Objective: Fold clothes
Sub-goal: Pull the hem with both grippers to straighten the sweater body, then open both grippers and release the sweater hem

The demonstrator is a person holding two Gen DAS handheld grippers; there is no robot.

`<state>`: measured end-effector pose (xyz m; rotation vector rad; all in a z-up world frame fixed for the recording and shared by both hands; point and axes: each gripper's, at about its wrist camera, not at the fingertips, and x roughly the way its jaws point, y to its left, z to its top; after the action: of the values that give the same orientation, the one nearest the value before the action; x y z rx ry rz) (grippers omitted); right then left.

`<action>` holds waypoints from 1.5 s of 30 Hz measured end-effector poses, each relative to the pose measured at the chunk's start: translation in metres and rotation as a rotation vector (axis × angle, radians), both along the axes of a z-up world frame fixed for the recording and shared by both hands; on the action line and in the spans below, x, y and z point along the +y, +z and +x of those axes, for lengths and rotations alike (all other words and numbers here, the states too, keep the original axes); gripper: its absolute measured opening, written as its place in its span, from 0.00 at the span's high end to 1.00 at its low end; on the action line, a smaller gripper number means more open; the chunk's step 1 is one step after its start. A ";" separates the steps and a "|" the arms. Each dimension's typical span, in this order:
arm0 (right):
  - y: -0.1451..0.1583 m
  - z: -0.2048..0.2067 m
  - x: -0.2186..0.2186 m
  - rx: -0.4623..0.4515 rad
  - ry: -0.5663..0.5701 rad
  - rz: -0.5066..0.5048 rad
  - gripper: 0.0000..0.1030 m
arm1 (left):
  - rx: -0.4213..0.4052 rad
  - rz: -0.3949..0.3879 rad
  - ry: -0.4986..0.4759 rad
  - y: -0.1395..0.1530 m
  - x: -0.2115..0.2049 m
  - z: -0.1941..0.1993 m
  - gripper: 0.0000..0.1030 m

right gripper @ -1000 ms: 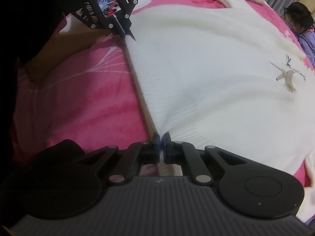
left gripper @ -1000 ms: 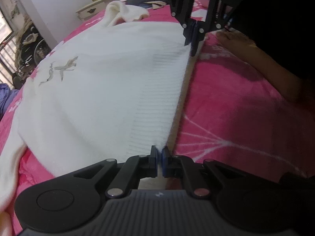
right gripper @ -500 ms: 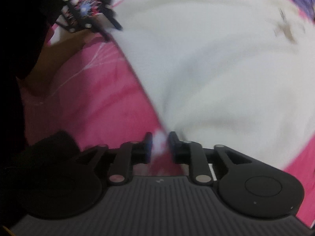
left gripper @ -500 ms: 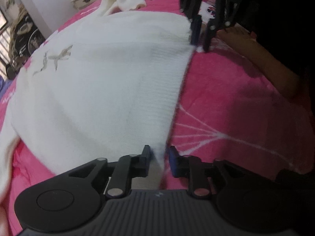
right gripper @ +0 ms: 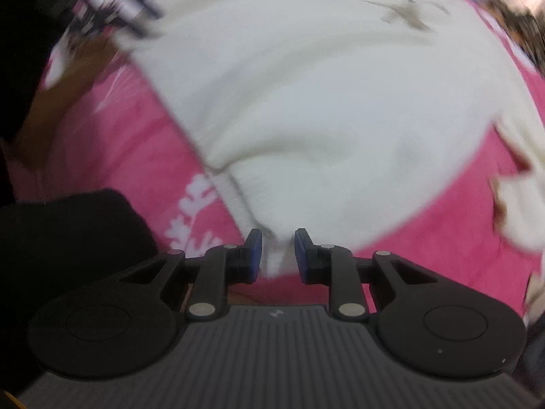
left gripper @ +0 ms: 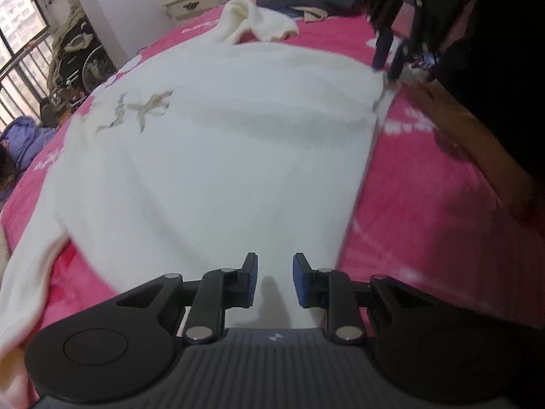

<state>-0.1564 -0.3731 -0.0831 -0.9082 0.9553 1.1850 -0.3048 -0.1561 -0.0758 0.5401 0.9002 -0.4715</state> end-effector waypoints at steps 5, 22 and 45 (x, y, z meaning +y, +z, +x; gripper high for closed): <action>-0.021 -0.011 0.013 -0.092 0.088 -0.056 0.81 | -0.001 0.013 -0.059 -0.018 -0.023 0.003 0.75; -0.001 -0.001 -0.013 -0.064 0.121 -0.124 0.96 | 0.017 0.019 -0.075 -0.029 -0.022 0.000 0.74; 0.018 0.049 -0.013 0.127 0.014 -0.151 0.81 | 0.029 0.038 -0.086 -0.033 -0.014 -0.007 0.71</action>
<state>-0.1072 -0.3856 -0.0648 -0.9688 1.1552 1.2056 -0.3118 -0.1704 -0.1092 0.6096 0.9174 -0.5426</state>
